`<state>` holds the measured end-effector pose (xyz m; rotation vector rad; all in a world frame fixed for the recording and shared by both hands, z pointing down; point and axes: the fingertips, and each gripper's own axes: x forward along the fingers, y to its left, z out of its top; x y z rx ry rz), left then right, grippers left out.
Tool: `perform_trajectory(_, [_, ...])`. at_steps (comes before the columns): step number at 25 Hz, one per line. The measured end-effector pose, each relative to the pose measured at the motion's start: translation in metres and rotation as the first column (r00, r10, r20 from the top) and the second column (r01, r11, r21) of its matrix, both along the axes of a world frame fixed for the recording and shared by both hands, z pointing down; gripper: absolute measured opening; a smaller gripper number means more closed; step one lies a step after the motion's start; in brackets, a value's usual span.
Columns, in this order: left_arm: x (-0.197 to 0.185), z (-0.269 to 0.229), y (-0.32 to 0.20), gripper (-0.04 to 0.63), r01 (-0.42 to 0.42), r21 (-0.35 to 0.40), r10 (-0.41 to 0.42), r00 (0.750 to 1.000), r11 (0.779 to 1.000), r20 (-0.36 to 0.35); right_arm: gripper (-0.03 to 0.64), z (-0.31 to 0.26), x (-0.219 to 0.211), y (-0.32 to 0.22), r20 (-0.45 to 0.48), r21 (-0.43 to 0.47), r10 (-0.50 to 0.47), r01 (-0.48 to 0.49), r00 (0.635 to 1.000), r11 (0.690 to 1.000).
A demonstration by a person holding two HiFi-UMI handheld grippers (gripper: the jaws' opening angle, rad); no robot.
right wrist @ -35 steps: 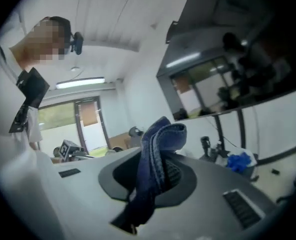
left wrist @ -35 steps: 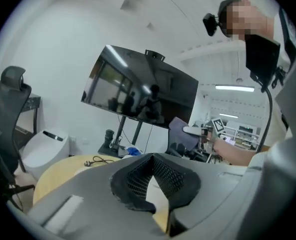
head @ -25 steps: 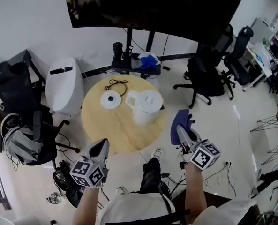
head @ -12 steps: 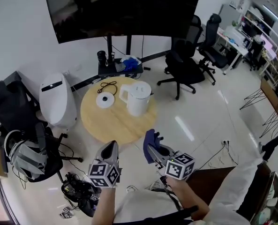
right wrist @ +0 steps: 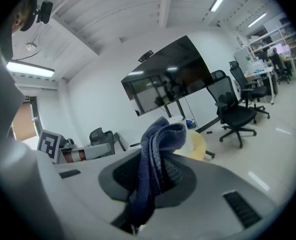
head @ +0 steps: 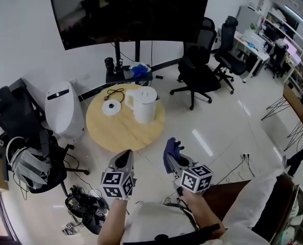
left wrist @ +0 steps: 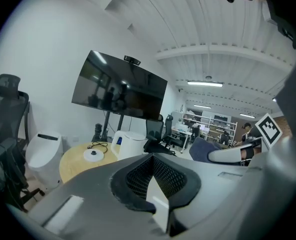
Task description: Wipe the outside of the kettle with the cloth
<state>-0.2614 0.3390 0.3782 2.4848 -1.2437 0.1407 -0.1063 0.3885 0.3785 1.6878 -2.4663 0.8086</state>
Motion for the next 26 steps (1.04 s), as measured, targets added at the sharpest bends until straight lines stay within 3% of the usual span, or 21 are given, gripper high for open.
perform_trajectory(10, [0.010,0.002,0.026,0.003,0.055,-0.004,-0.055,0.998,0.998,0.038,0.064,0.004,-0.005,0.012,0.011,-0.006,-0.096,0.096,0.995,0.995])
perform_trajectory(26, [0.027,0.002,0.045,0.003,0.060,-0.001,-0.059,0.997,0.998,0.056,0.064,0.005,0.005,0.031,0.029,-0.013,-0.125,0.125,0.992,0.992])
